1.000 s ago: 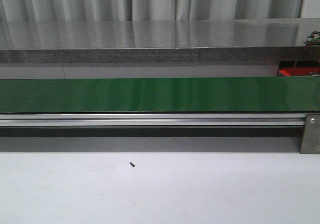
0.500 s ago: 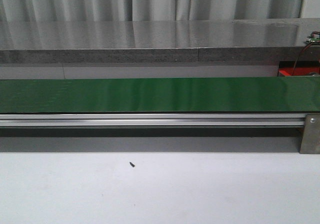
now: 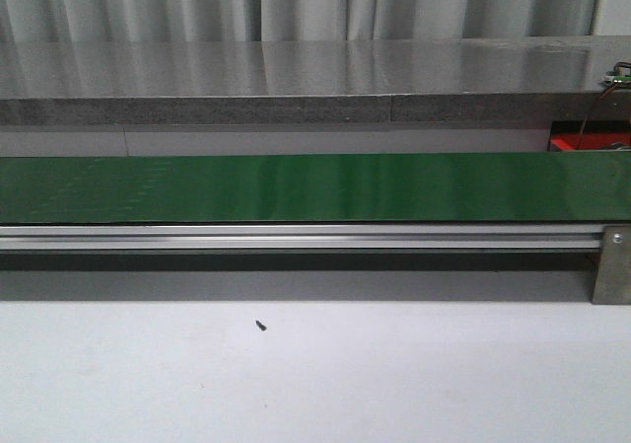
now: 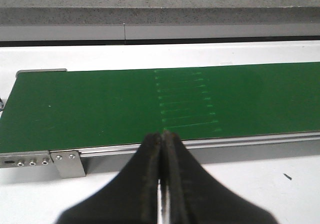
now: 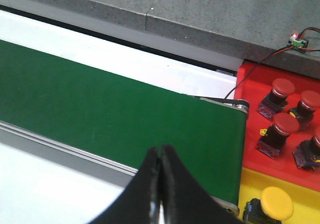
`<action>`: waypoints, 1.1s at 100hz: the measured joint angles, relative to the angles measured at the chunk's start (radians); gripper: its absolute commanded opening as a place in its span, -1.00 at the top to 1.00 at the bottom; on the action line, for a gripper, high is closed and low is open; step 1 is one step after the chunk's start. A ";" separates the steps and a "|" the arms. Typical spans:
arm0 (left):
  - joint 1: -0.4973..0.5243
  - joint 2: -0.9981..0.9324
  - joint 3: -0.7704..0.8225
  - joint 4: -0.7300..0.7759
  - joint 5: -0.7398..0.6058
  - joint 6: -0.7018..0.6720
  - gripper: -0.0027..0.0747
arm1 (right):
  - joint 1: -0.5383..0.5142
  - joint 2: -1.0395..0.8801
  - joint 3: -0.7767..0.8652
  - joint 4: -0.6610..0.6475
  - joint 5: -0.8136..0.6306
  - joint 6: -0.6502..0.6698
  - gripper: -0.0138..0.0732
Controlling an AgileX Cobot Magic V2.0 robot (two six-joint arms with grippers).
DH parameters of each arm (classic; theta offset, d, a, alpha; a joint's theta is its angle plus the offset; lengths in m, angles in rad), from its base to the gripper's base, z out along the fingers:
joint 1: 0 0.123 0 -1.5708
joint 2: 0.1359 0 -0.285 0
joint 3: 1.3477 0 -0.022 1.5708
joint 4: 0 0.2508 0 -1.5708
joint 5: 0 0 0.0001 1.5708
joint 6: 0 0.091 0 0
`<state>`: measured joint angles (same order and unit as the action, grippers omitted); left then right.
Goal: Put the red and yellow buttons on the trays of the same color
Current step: 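Raise the right gripper away from the red tray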
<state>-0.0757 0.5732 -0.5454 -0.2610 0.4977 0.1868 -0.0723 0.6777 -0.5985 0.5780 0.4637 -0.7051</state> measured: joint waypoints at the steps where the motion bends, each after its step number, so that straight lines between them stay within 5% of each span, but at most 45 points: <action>1: 0.000 0.000 0.000 0.000 0.000 0.000 0.98 | 0.000 0.000 0.000 0.000 0.000 0.000 0.84; 23: 0.000 0.000 0.000 0.000 0.000 0.000 0.85 | 0.000 0.000 0.000 0.000 0.000 0.000 0.84; 47: 0.000 0.000 0.000 0.000 0.000 0.000 -0.31 | 0.000 0.000 0.000 0.000 0.000 0.000 0.84; 54: 0.000 0.000 0.000 0.000 0.000 0.000 -0.50 | 0.000 0.000 0.000 0.000 0.000 0.000 0.84; 84: 0.013 0.016 -0.020 0.015 0.000 -0.058 -0.51 | 0.000 0.000 0.000 0.000 0.000 0.000 0.84; 110: 0.212 0.245 -0.267 0.103 0.083 -0.163 -0.50 | 0.000 0.000 0.000 0.000 0.000 0.000 0.84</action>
<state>0.1360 0.8186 -0.8120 -0.1581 0.5807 0.0242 -0.0723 0.6777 -0.5985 0.5780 0.4637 -0.7051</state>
